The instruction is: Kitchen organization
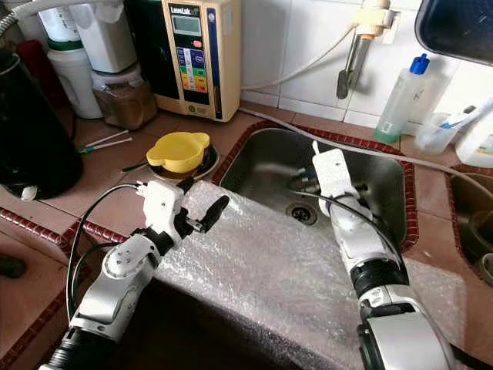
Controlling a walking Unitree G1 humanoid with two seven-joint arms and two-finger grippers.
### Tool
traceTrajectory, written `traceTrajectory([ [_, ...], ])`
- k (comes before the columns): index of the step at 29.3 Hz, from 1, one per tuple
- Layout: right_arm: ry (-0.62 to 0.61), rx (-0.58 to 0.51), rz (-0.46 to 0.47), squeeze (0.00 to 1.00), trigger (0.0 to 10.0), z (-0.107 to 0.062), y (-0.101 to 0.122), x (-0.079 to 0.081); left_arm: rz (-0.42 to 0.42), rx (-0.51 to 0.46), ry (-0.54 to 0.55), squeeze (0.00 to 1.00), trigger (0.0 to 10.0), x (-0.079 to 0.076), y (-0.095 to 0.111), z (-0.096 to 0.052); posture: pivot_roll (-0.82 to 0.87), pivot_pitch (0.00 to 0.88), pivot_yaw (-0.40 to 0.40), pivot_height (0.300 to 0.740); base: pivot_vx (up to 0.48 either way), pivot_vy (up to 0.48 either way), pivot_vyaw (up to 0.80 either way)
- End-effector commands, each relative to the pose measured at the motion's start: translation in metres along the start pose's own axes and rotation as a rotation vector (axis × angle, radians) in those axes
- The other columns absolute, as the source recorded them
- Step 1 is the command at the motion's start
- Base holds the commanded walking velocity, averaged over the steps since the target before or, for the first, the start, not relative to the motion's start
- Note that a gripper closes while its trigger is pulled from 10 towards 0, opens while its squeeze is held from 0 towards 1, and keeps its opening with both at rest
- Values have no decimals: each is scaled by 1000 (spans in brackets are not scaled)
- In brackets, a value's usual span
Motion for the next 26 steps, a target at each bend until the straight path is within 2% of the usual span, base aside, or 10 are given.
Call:
traceTrajectory([
  [1, 5, 11, 23, 1000, 0, 1, -3, 1, 14, -3, -13, 1000, 10000, -2, 4, 0, 26, 0, -1, 740, 0, 0, 0],
  [4, 12, 35, 52, 1000, 0, 1, -11, 6, 18, 6, -18, 1000, 10000, -4, 3, -1, 27, 0, -2, 740, 0, 0, 0],
  [5, 18, 45, 60, 1000, 706, 1, -14, 8, 20, 9, -20, 1000, 10000, -4, 3, -1, 28, 0, -2, 740, 0, 0, 0],
  [6, 26, 52, 61, 1000, 5020, 0, -16, 11, 21, 11, -21, 1000, 10000, -5, 2, -1, 28, 0, -2, 740, 0, 0, 0],
  [7, 29, 55, 63, 1000, 7804, 0, -18, 12, 24, 15, -19, 1000, 10000, -5, 2, -1, 28, 0, -2, 740, 0, 0, 0],
  [8, 35, 54, 69, 1000, 4392, 0, -18, 14, 25, 19, -17, 1000, 10000, -5, 1, -1, 29, 0, -3, 740, 0, 0, 0],
  [9, 37, 53, 71, 1000, 7176, 0, -18, 15, 25, 20, -17, 1000, 10000, -5, 1, -2, 29, 0, -3, 740, 0, 0, 0],
  [10, 42, 55, 73, 1000, 7176, 0, -19, 16, 25, 22, -17, 1000, 10000, -5, 0, -2, 29, 0, -3, 740, 0, 0, 0],
  [11, 45, 57, 77, 1000, 10000, 0, -19, 16, 26, 23, -16, 1000, 10000, -5, 0, -2, 30, 0, -3, 740, 0, 0, 0],
  [26, 77, -1, 131, 1000, 10000, 3, -5, 25, 39, 49, -8, 1000, 10000, -5, -4, -2, 27, 0, -3, 740, 0, 0, 0],
])
Point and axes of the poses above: a point about 5 cm out from each wrist's last joint towards the gripper, its own z axis pointing out of the wrist towards the gripper, its own y axis along the axis of the wrist's last joint, x = y × z, the point moved 6 cm from there along z, pointing out of the wrist towards the gripper, and after that the axes turned 2 degrees about z, right-handed, at the moved point
